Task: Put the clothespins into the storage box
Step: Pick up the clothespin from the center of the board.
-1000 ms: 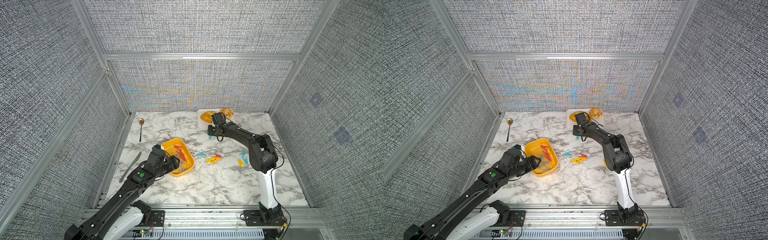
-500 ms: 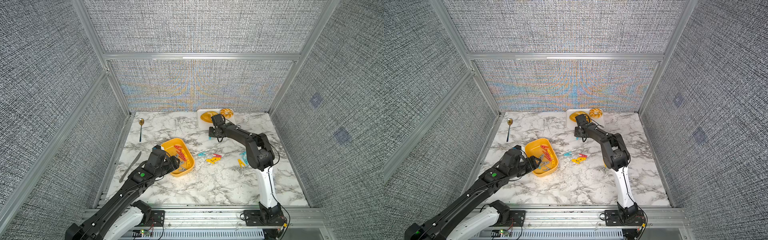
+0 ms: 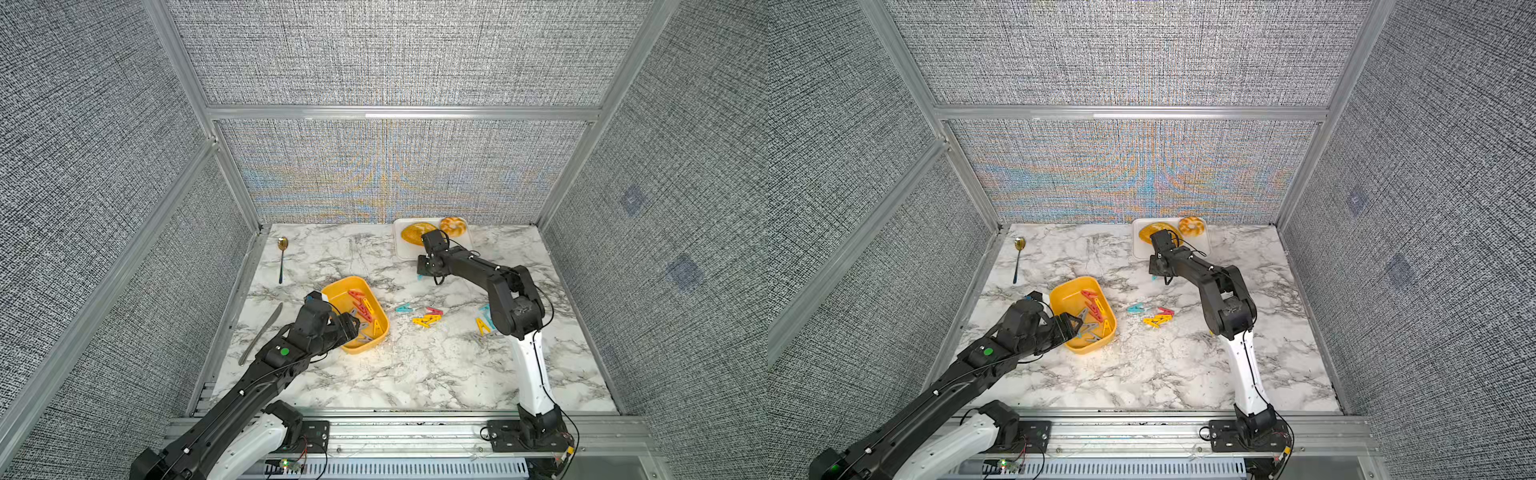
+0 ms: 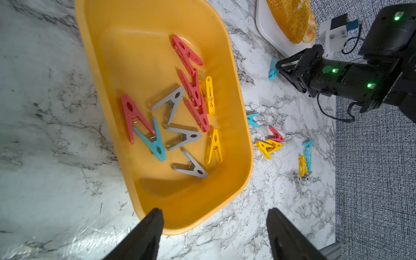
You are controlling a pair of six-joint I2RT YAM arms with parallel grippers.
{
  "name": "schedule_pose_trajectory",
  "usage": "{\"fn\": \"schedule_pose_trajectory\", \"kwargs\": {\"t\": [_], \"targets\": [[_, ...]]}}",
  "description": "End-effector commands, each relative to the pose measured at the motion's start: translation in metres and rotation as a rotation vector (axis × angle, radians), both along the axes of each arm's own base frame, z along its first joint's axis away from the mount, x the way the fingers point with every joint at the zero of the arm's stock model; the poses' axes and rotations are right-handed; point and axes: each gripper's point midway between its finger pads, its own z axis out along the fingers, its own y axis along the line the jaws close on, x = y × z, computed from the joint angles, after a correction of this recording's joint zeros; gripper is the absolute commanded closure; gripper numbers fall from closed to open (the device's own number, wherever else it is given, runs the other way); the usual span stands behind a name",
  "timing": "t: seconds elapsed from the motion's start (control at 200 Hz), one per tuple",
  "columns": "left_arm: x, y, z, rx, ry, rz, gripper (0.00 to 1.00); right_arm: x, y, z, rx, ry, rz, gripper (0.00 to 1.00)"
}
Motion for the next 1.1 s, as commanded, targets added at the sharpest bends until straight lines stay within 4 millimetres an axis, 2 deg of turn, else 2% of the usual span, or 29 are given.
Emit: {"fn": "schedule_pose_trajectory", "kwargs": {"t": [0.0,0.205,0.355,0.43,0.646,0.846,0.966,1.096], "targets": [[0.001,0.0,0.002,-0.007,-0.008,0.003,0.22,0.0,0.002,-0.001,0.022,-0.002,-0.002,0.75],[0.0,0.0,0.003,-0.012,-0.009,0.003,0.23,-0.004,0.004,-0.001,0.035,-0.004,0.001,0.8],[0.0,0.0,0.003,-0.014,-0.006,0.004,0.23,-0.009,0.006,0.006,0.054,-0.018,0.009,0.89],[0.0,-0.001,0.004,-0.016,-0.008,0.003,0.23,-0.013,0.008,0.015,0.073,-0.032,0.019,0.95],[0.006,0.003,0.013,0.001,-0.041,0.019,0.22,-0.036,0.029,0.05,0.148,-0.078,0.107,0.99],[0.019,0.002,0.033,0.041,-0.074,0.008,0.2,-0.074,0.078,0.088,0.221,-0.117,0.287,0.99],[0.03,0.002,0.036,0.038,-0.064,0.011,0.2,-0.096,0.113,0.11,0.269,-0.135,0.378,0.98],[0.043,0.013,0.036,0.034,-0.045,0.049,0.2,-0.121,0.156,0.126,0.342,-0.126,0.482,0.94]]}}
